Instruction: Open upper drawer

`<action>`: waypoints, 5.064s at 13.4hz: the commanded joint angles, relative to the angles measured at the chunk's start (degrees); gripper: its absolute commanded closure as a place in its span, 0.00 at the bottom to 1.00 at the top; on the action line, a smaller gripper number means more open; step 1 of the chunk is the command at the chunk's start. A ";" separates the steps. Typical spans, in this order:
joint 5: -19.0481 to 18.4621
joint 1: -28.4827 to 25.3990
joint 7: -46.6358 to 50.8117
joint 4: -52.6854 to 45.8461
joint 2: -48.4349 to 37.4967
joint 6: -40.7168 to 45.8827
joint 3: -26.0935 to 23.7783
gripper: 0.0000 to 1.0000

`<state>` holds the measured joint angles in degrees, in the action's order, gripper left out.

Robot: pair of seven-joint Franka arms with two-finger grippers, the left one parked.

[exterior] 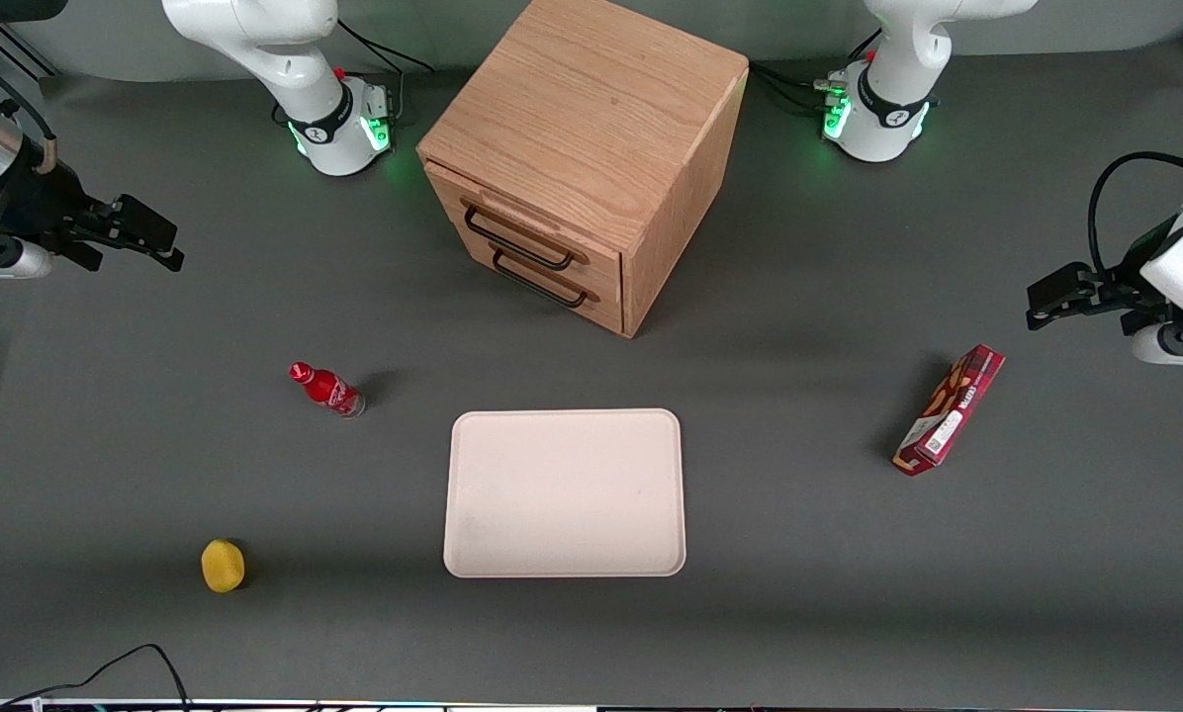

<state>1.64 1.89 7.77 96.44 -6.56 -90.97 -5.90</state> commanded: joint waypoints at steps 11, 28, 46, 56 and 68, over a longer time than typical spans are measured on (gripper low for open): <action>3.96 -0.75 -13.31 -4.95 0.85 8.61 -3.31 0.00; 18.40 -1.10 -24.99 -0.66 20.61 -5.78 -27.40 0.00; 17.96 -1.54 -26.40 11.84 21.67 -21.17 -29.87 0.00; 12.77 -0.84 -28.08 9.56 24.31 -22.76 -29.00 0.00; 9.26 -0.66 -37.39 -2.12 31.77 -17.67 -21.00 0.00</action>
<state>11.70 1.55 -27.28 98.98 22.24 -111.34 -28.11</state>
